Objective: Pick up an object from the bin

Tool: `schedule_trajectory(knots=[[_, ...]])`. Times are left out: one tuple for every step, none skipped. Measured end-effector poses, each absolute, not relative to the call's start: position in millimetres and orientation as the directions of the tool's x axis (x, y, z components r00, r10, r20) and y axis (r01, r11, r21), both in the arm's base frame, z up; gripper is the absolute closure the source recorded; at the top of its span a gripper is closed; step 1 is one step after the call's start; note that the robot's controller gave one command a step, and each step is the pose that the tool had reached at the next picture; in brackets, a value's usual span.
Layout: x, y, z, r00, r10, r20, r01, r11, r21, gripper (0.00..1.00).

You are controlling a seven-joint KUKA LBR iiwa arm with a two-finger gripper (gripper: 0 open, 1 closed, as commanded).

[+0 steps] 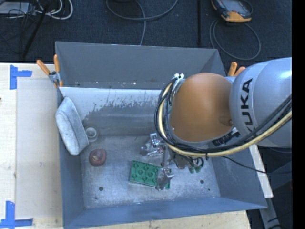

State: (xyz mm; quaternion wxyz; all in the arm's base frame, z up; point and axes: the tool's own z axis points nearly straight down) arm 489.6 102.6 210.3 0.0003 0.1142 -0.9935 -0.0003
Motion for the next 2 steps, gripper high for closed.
schedule_trajectory(knots=[[537.3, 62.7, 70.6, -0.941, -0.338, 0.000, -0.338, 0.941, 0.003, 0.00], [538.2, 68.9, 124.6, -0.908, -0.420, -0.004, -0.420, 0.908, -0.001, 0.00]])
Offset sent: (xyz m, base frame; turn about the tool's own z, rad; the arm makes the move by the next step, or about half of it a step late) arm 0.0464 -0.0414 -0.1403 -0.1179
